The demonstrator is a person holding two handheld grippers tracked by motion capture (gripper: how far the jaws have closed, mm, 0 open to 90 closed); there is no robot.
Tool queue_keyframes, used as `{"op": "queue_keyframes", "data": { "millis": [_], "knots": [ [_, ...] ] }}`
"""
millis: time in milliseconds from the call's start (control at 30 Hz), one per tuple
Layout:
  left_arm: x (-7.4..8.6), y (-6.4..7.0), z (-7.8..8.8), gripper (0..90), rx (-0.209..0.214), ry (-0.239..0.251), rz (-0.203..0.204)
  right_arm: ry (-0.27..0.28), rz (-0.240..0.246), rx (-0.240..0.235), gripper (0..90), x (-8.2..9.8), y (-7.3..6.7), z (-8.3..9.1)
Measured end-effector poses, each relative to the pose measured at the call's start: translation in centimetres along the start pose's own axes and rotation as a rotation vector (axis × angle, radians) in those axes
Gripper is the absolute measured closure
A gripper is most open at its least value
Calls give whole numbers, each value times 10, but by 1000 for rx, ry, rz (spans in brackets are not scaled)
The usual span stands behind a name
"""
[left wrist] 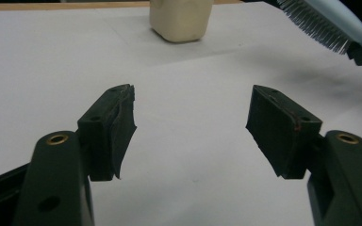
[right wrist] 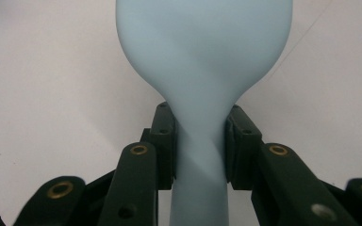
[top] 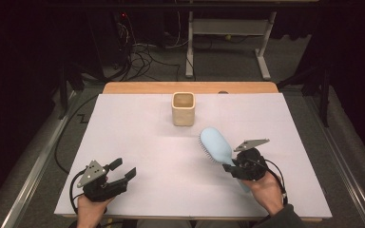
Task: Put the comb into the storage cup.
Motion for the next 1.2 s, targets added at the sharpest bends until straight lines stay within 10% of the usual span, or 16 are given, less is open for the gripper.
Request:
{"op": "queue_keyframes", "data": {
  "millis": [1200],
  "knots": [
    [-23, 27, -47, 299, 83, -1, -11, 32, 29, -50, 707, -6, -22, 0]
  ]
}}
Point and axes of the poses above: each handheld gripper's, and its own axes: z roughly backward along the jaws, x roughly out of its underside, y roughly to its right, the point moved 6 cm from there along -z, roughly forward along the jaws, and after that the axes turned 11 degrees about x, right-handed, at the moved point
